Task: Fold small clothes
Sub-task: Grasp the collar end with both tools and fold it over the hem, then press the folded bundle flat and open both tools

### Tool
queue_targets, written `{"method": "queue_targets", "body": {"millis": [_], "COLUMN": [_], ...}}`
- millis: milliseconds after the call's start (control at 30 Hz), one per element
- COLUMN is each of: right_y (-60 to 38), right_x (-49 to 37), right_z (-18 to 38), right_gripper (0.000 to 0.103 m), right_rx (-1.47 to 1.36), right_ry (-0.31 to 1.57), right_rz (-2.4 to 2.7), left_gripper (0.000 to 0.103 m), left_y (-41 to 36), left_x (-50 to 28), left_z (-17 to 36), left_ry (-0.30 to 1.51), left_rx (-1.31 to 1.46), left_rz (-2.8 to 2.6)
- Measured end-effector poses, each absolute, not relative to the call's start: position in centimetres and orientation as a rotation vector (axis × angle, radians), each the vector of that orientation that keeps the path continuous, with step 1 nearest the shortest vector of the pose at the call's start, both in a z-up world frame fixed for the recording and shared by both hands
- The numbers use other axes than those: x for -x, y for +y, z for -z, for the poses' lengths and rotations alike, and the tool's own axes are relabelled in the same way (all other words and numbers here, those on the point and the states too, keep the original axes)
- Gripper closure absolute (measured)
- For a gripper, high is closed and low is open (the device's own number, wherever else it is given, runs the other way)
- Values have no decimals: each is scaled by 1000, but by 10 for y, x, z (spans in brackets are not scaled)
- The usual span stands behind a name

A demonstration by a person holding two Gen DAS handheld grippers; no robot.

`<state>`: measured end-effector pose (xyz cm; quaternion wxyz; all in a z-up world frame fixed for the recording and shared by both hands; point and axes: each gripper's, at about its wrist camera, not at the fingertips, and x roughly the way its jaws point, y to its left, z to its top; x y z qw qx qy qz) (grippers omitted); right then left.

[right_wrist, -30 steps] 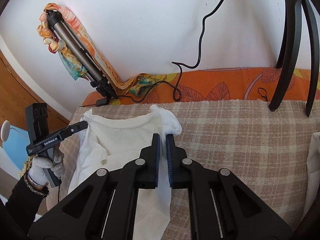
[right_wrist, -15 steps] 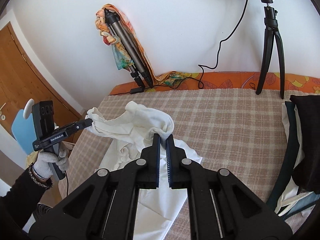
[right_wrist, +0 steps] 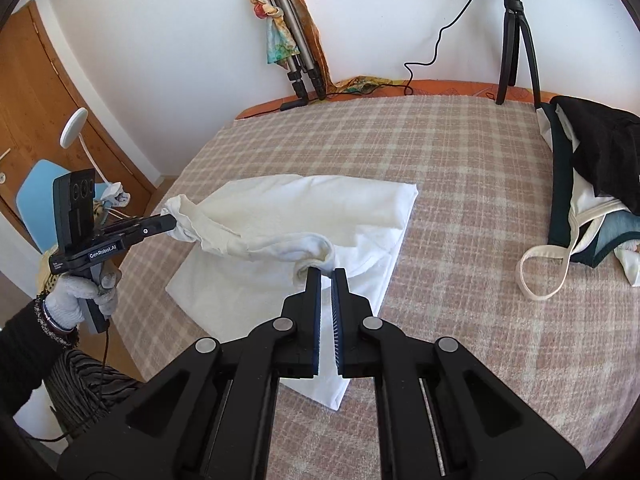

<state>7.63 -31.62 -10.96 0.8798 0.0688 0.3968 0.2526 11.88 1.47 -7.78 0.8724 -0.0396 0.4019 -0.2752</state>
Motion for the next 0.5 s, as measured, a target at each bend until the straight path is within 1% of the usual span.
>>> {"method": "queue_targets", "body": {"millis": [233, 300, 433, 500], "right_y": [-319, -329, -348, -351], "right_x": [-43, -37, -42, -48], "right_z": [131, 133, 142, 147], "right_gripper": [96, 96, 96, 95], "right_rx": [-39, -86, -305, -395], "right_ry": [836, 851, 908, 929], "right_rz": [-466, -454, -526, -556], "left_gripper": [94, 94, 91, 78], "left_y": [13, 21, 46, 58], "left_x": [-89, -80, -69, -73], "left_z": [94, 95, 92, 92], "left_ry": [897, 919, 940, 958], "left_rx": [-29, -2, 141, 263], "left_rz": [558, 553, 555, 553]}}
